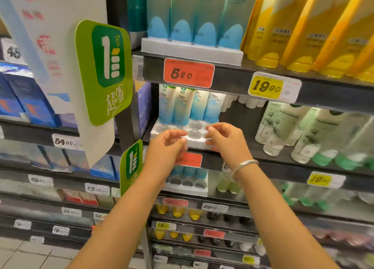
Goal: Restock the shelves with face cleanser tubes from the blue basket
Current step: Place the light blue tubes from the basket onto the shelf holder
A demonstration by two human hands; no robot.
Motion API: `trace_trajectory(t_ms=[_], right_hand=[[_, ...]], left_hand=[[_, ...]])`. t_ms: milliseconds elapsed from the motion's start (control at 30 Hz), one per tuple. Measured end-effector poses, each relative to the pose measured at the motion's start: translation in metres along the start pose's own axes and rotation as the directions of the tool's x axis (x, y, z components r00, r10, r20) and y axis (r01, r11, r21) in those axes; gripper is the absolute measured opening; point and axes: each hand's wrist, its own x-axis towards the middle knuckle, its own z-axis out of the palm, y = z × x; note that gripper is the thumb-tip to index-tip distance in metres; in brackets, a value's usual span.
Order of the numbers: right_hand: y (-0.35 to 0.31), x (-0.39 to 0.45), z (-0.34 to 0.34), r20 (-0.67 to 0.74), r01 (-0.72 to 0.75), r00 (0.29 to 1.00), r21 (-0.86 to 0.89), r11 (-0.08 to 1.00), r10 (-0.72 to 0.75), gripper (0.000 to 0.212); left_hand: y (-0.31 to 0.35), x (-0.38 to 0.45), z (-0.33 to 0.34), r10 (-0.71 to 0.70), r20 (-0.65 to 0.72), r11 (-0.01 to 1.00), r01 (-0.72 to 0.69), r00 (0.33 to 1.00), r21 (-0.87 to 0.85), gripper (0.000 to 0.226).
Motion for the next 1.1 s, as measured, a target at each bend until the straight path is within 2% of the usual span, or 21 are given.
trace_trajectory(t_ms=[167, 300, 400, 533, 667, 733, 867, 967, 1100], right_hand=[[0.023, -0.055, -0.007, -0.064, -0.210, 0.974, 0.111, 0.972, 0.217, 0.013], [0.060, -0.114, -0.016, -0.168, -0.396, 0.894, 0.140, 0.907, 0.416, 0.023], [0.094, -0.173, -0.027, -0.264, -0.529, 0.785, 0.186, 0.828, 0.561, 0.026], [0.130, -0.262, -0.039, -0.340, -0.660, 0.591, 0.318, 0.680, 0.732, 0.025], [0.148, -0.344, -0.068, -0.390, -0.703, 0.404, 0.447, 0.554, 0.828, 0.020], [0.155, -0.379, -0.084, -0.411, -0.709, 0.327, 0.489, 0.508, 0.851, 0.016], [0.169, -0.436, -0.119, -0.429, -0.694, 0.222, 0.561, 0.451, 0.876, 0.010], [0.184, -0.475, -0.152, -0.451, -0.683, 0.137, 0.602, 0.414, 0.882, 0.015], [0.209, -0.534, -0.192, -0.379, -0.667, 0.053, 0.676, 0.315, 0.924, 0.025]], left_hand=[[-0.028, -0.025, -0.015, -0.127, 0.160, 0.992, 0.124, 0.979, 0.029, 0.020], [-0.065, -0.050, -0.022, -0.289, 0.293, 0.956, 0.259, 0.911, 0.137, 0.016], [-0.096, -0.079, -0.022, -0.415, 0.367, 0.907, 0.348, 0.833, 0.236, 0.016], [-0.131, -0.120, -0.017, -0.558, 0.449, 0.827, 0.421, 0.697, 0.373, 0.013], [-0.153, -0.162, 0.012, -0.658, 0.523, 0.752, 0.458, 0.541, 0.473, 0.011], [-0.163, -0.183, 0.029, -0.686, 0.540, 0.727, 0.428, 0.488, 0.537, 0.012], [-0.180, -0.222, 0.068, -0.733, 0.528, 0.679, 0.416, 0.429, 0.605, 0.009], [-0.189, -0.259, 0.107, -0.760, 0.526, 0.649, 0.404, 0.382, 0.645, 0.008], [-0.205, -0.315, 0.164, -0.806, 0.479, 0.590, 0.431, 0.347, 0.682, 0.009]])
